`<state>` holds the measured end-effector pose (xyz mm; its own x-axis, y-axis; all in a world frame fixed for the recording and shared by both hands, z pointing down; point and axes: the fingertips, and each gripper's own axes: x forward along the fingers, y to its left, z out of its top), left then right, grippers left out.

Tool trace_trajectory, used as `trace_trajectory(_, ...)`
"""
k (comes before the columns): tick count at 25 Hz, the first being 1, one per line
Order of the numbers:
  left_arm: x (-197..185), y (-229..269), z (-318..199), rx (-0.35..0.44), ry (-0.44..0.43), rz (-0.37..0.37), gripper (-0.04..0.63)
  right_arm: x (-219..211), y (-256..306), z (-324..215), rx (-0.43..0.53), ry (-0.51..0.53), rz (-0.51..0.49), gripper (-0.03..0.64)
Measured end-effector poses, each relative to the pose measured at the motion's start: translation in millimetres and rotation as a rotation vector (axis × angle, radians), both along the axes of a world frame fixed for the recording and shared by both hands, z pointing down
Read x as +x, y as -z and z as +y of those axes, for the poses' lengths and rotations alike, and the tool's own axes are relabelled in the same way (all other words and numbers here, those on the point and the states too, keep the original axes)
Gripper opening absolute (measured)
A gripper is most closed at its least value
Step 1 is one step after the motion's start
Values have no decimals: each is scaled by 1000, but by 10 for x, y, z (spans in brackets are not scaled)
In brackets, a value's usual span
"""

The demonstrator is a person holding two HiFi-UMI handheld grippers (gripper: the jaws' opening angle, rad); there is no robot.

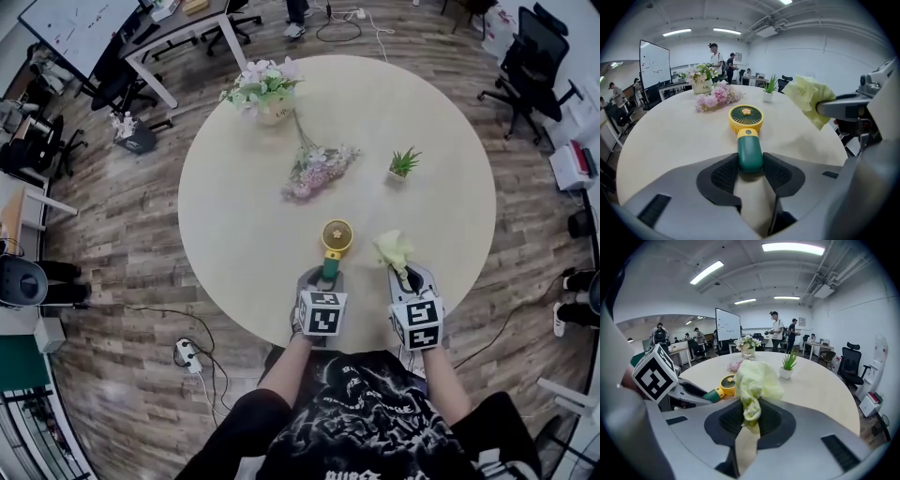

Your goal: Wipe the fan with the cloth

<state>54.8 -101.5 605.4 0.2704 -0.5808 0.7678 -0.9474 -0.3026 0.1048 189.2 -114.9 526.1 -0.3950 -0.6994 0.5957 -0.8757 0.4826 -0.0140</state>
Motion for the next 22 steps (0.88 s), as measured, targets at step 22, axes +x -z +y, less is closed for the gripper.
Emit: trace_trajectory(22, -349, -36, 127, -3, -301, 9, 183, -846, -359, -526, -252, 575, 673, 46)
